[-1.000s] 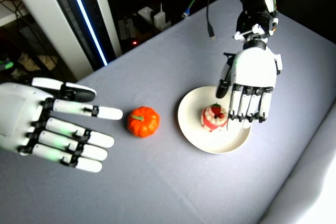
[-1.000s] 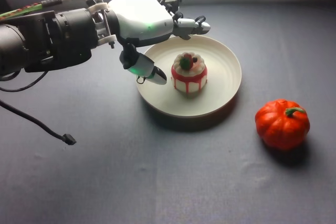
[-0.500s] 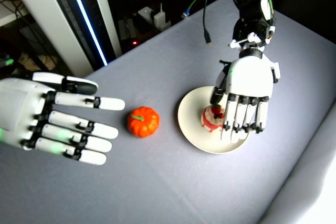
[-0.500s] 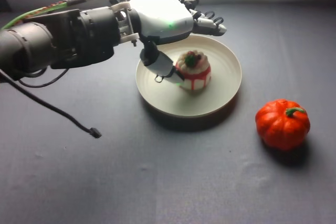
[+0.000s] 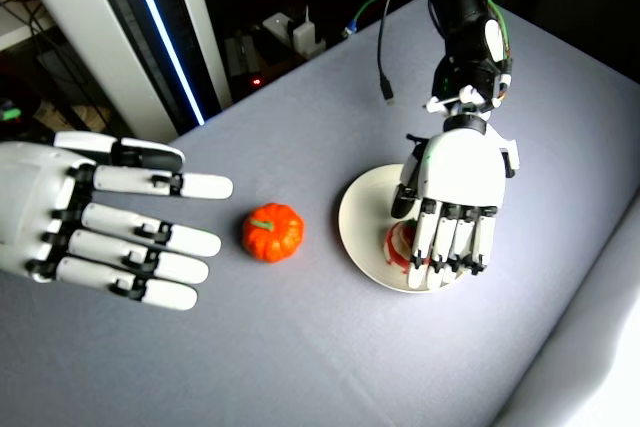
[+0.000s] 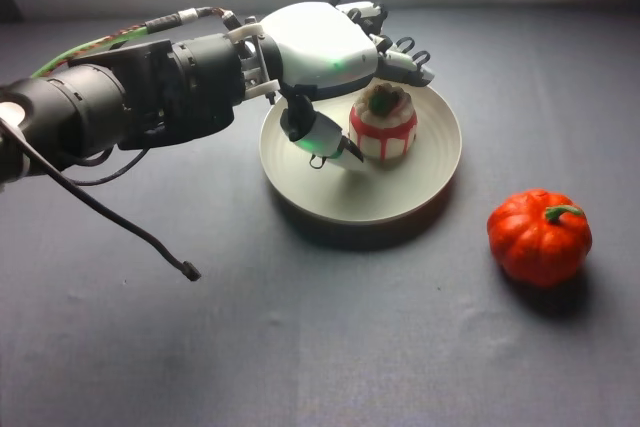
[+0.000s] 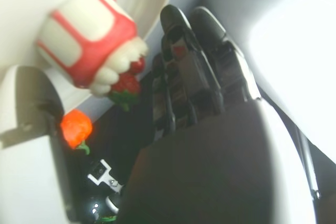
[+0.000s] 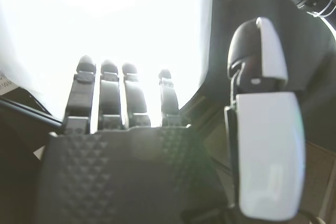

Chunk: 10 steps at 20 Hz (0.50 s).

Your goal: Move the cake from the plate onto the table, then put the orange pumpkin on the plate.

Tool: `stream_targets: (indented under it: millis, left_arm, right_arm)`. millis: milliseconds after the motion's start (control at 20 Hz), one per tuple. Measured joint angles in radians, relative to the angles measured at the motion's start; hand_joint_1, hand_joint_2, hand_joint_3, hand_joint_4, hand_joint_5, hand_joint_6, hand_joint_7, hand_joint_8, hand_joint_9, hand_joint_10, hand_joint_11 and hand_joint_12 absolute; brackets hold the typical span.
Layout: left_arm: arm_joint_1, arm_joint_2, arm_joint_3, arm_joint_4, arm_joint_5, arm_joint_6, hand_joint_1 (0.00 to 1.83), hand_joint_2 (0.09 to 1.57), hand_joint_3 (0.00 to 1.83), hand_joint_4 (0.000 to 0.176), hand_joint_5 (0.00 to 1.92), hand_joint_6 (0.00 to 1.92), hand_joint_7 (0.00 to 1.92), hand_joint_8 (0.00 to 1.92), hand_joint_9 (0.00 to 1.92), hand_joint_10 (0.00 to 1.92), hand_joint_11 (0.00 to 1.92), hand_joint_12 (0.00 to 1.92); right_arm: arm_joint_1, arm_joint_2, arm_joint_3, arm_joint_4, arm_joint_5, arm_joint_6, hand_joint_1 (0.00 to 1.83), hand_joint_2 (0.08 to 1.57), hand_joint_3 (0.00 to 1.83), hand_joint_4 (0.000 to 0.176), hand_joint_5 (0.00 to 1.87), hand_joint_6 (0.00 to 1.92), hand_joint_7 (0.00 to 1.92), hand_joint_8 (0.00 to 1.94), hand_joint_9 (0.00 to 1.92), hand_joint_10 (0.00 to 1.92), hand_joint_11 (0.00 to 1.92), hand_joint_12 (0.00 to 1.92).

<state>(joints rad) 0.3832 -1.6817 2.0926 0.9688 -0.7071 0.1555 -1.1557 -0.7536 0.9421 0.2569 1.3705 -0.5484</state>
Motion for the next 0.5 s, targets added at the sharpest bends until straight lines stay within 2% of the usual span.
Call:
stream_targets:
  millis: [50, 150, 200, 250, 300, 350, 400, 450, 500]
  left_arm:
    - [0.004, 0.0, -0.001, 0.0, 0.0, -0.001, 0.93, 0.92, 0.0, 0.0, 0.38, 0.0, 0.45, 0.01, 0.65, 0.03, 0.03, 1.41]
    - [0.008, 0.001, -0.002, -0.012, -0.001, -0.002, 0.96, 0.95, 0.0, 0.0, 0.45, 0.01, 0.49, 0.01, 0.68, 0.04, 0.09, 1.4]
    - [0.01, 0.001, -0.002, -0.019, -0.002, -0.002, 1.0, 0.98, 0.0, 0.0, 0.57, 0.03, 0.63, 0.04, 0.78, 0.1, 0.19, 1.42]
    - [0.014, 0.001, -0.002, -0.031, -0.005, -0.003, 1.04, 1.01, 0.0, 0.0, 0.71, 0.01, 0.8, 0.04, 0.85, 0.35, 0.39, 1.46]
    - [0.018, 0.001, -0.002, -0.045, -0.008, -0.003, 1.09, 1.05, 0.0, 0.0, 0.83, 0.01, 0.92, 0.07, 0.79, 0.71, 0.47, 1.52]
    - [0.02, 0.001, -0.002, -0.06, -0.01, -0.003, 1.22, 1.12, 0.0, 0.0, 0.91, 0.66, 0.97, 0.98, 0.8, 1.15, 0.64, 1.64]
    - [0.02, 0.001, -0.002, -0.066, -0.012, -0.003, 1.24, 1.14, 0.0, 0.0, 0.92, 0.84, 0.95, 1.22, 0.85, 1.32, 0.76, 1.69]
    - [0.02, 0.001, -0.002, -0.068, -0.013, -0.003, 1.24, 1.14, 0.0, 0.0, 0.95, 0.85, 0.92, 1.3, 0.87, 1.37, 0.79, 1.68]
    - [0.02, 0.001, -0.002, -0.069, -0.015, -0.003, 1.24, 1.15, 0.0, 0.0, 0.94, 0.88, 0.91, 1.33, 0.85, 1.43, 0.78, 1.73]
  right_arm:
    - [0.0, 0.0, 0.0, 0.0, 0.0, 0.0, 0.69, 1.08, 0.01, 0.176, 0.0, 0.0, 0.0, 0.0, 0.0, 0.0, 0.0, 0.0]
    - [0.0, 0.0, 0.0, 0.0, 0.0, 0.002, 0.7, 1.08, 0.01, 0.164, 0.0, 0.0, 0.0, 0.0, 0.0, 0.0, 0.0, 0.0]
    - [0.0, 0.0, 0.0, 0.001, 0.0, 0.003, 0.71, 1.07, 0.0, 0.163, 0.0, 0.0, 0.0, 0.0, 0.0, 0.0, 0.0, 0.0]
    - [0.0, 0.0, 0.0, 0.001, 0.0, 0.003, 0.71, 1.07, 0.0, 0.164, 0.0, 0.0, 0.0, 0.0, 0.0, 0.0, 0.0, 0.0]
    - [0.0, 0.0, 0.0, 0.0, 0.001, 0.003, 0.72, 1.07, 0.0, 0.16, 0.0, 0.0, 0.0, 0.0, 0.0, 0.0, 0.0, 0.0]
    - [0.0, 0.0, 0.0, 0.001, 0.0, 0.003, 0.71, 1.06, 0.0, 0.159, 0.0, 0.0, 0.0, 0.0, 0.0, 0.0, 0.0, 0.0]
    - [0.0, 0.0, 0.0, 0.001, 0.001, 0.003, 0.71, 1.07, 0.0, 0.162, 0.0, 0.0, 0.0, 0.0, 0.0, 0.0, 0.0, 0.0]
    - [0.0, 0.0, 0.0, 0.001, 0.001, 0.003, 0.7, 1.06, 0.0, 0.167, 0.0, 0.0, 0.0, 0.0, 0.0, 0.0, 0.0, 0.0]
    - [0.0, 0.0, 0.0, 0.0, 0.001, 0.003, 0.7, 1.06, 0.0, 0.161, 0.0, 0.0, 0.0, 0.0, 0.0, 0.0, 0.0, 0.0]
